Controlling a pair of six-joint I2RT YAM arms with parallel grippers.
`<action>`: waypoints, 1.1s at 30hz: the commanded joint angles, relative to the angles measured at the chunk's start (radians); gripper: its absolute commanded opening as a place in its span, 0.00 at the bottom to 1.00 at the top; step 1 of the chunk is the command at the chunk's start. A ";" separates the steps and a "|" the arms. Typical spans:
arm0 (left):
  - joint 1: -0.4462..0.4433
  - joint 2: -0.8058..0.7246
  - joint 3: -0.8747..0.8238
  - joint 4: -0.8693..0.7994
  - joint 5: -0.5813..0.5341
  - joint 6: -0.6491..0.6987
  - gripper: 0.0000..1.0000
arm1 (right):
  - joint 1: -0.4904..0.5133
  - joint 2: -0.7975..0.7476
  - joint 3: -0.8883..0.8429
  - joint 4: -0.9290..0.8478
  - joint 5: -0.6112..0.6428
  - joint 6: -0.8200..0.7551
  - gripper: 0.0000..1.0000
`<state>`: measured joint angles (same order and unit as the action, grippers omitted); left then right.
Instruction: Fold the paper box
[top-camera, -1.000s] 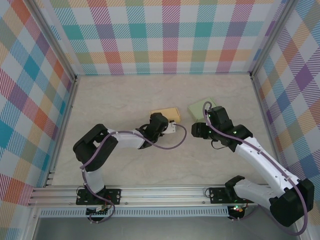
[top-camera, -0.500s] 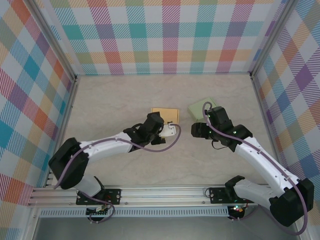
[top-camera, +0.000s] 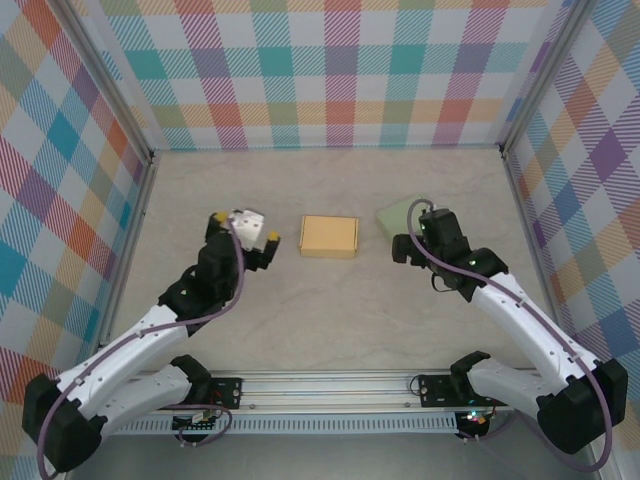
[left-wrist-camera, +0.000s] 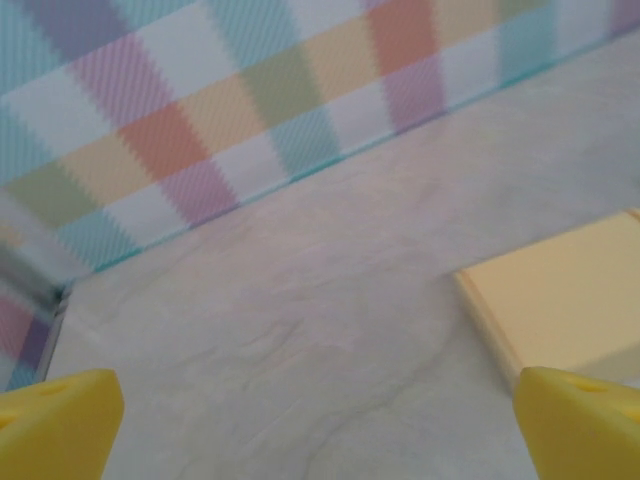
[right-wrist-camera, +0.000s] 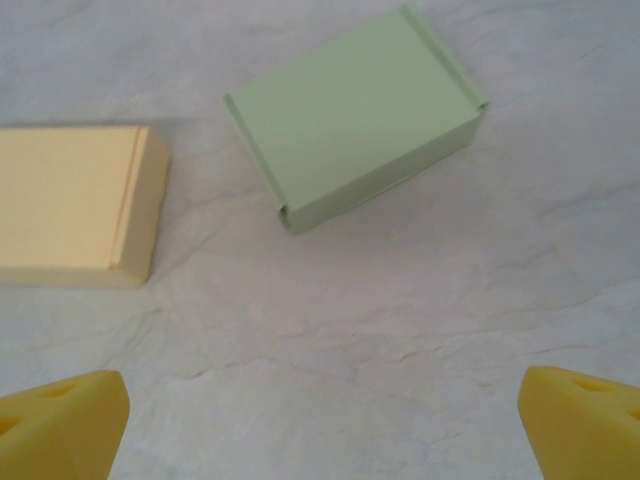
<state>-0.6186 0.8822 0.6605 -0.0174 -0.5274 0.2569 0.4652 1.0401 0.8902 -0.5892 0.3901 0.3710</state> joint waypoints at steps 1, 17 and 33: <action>0.100 -0.043 -0.088 0.017 -0.125 -0.243 1.00 | -0.030 -0.036 -0.046 0.134 0.134 -0.060 1.00; 0.387 -0.006 -0.450 0.518 0.113 -0.212 1.00 | -0.157 -0.068 -0.388 0.708 0.179 -0.304 1.00; 0.445 0.416 -0.428 0.921 0.377 -0.155 1.00 | -0.243 0.082 -0.529 1.082 0.100 -0.376 1.00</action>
<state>-0.1909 1.2644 0.2081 0.7738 -0.2188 0.0635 0.2386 1.1053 0.3744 0.3630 0.5224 0.0200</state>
